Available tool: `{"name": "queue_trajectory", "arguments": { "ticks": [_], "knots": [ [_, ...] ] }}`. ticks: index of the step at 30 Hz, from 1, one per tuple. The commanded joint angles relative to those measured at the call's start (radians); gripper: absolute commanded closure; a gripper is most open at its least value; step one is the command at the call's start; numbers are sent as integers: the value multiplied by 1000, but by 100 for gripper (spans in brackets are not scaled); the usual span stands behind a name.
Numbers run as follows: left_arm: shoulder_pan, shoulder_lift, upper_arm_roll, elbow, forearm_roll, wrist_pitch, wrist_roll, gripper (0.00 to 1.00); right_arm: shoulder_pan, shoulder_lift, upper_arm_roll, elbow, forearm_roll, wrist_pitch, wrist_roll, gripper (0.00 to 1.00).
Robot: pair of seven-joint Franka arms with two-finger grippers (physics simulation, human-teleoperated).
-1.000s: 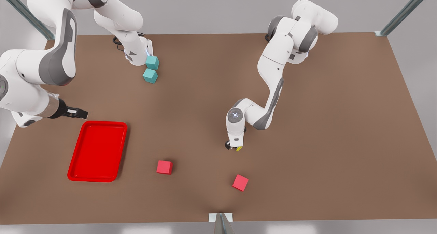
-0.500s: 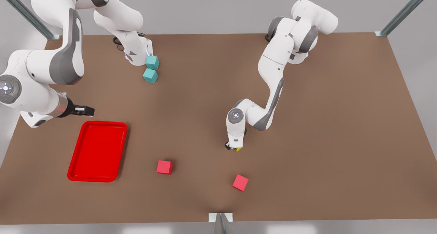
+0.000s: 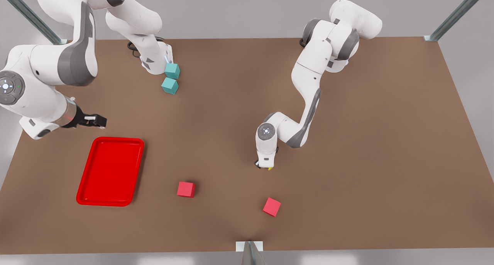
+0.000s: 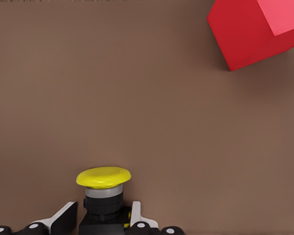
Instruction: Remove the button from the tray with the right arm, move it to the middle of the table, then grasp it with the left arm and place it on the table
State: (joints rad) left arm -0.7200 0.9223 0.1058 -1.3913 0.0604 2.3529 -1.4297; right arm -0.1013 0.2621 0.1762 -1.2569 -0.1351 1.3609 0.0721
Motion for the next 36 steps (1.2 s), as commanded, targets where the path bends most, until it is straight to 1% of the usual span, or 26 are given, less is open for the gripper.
{"name": "queue_trajectory", "arguments": {
  "ticks": [1,3,5,8,19,21,22,23,24,25,26,27,28,29,31,33,35,36],
  "knots": [
    [1,0,0,0,-2,0,22,44,3,8,-3,24,0,-8,-8,0],
    [-1,1,0,0,-4,0,23,48,0,20,-4,13,2,-9,-3,0],
    [-1,1,0,1,-4,0,21,50,-38,34,-7,5,9,-17,-11,0],
    [-1,-3,0,1,-4,-3,21,50,-61,52,-7,-7,5,-22,-11,0],
    [-2,-8,5,29,7,-3,29,50,-58,66,-7,-22,0,-80,-14,0],
    [-7,-31,6,32,81,-4,26,50,-57,66,-7,-22,-1,-80,-15,0],
    [-7,-43,6,32,168,-24,26,50,-55,66,-7,-22,-12,-82,-17,0],
    [-10,-51,15,32,277,-75,22,50,-54,65,-7,-21,-17,-85,-15,0],
    [-58,-51,84,32,315,-113,-6,50,-54,65,-7,-21,-17,-85,-17,0],
    [-131,-51,176,32,315,-179,-18,50,-54,66,-7,-22,-17,-86,-17,0],
    [-211,-49,268,32,315,-345,-58,50,-54,66,-7,-22,-17,-86,-17,0],
    [-251,-46,313,32,320,-477,-168,50,-54,66,-7,-21,-17,-86,-17,0],
    [-279,-40,334,32,363,-558,-334,50,-54,66,-7,-22,-17,-86,-15,0],
    [-285,-22,334,32,478,-659,-569,49,-54,66,-7,-21,-17,-86,-15,0],
    [-299,43,331,31,650,-908,-853,49,-54,66,-7,-22,-17,-86,-17,0],
    [-295,46,331,26,665,-962,-1210,50,-55,66,-7,-21,-17,-86,-17,0],
    [-295,69,331,12,694,-982,-1264,50,-55,66,-7,-21,-17,-86,-17,0],
    [-295,104,331,0,730,-985,-1281,50,-55,66,-7,-22,-17,-86,-17,0]
  ]
}}
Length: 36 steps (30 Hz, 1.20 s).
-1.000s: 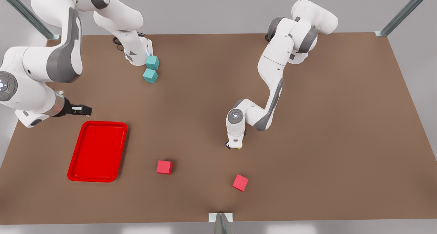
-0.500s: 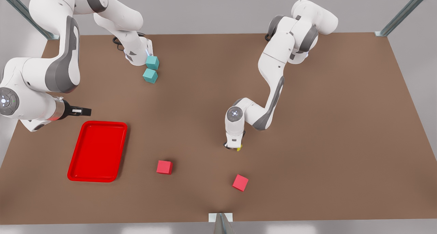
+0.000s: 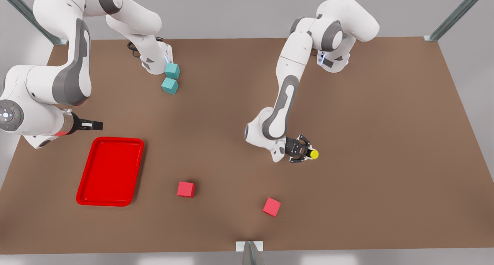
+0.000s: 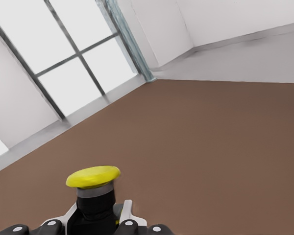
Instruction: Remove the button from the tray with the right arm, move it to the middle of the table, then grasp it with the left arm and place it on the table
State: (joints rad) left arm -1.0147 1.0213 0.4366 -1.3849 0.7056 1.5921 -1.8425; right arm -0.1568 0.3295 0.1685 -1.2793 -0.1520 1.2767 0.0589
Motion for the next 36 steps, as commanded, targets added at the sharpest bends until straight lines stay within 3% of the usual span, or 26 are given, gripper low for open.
{"name": "queue_trajectory", "arguments": {
  "ticks": [1,14,15,16,17,36],
  "knots": [
    [1,51,1,-6,89,-215,-874,50,0,-1,0,0,0,-2,-4,0],
    [4,137,-6,-8,115,-57,-920,49,8,-1,0,6,9,0,7,0],
    [4,137,-6,-10,115,-55,-919,46,10,0,0,9,6,0,6,0],
    [4,140,-6,-13,115,-49,-916,2,10,0,0,9,3,0,6,0],
    [4,145,-6,-13,115,-41,-916,0,7,0,0,14,5,3,6,0],
    [27,145,-1,-10,157,-20,-870,0,10,17,0,20,-23,10,2,0]
  ]
}}
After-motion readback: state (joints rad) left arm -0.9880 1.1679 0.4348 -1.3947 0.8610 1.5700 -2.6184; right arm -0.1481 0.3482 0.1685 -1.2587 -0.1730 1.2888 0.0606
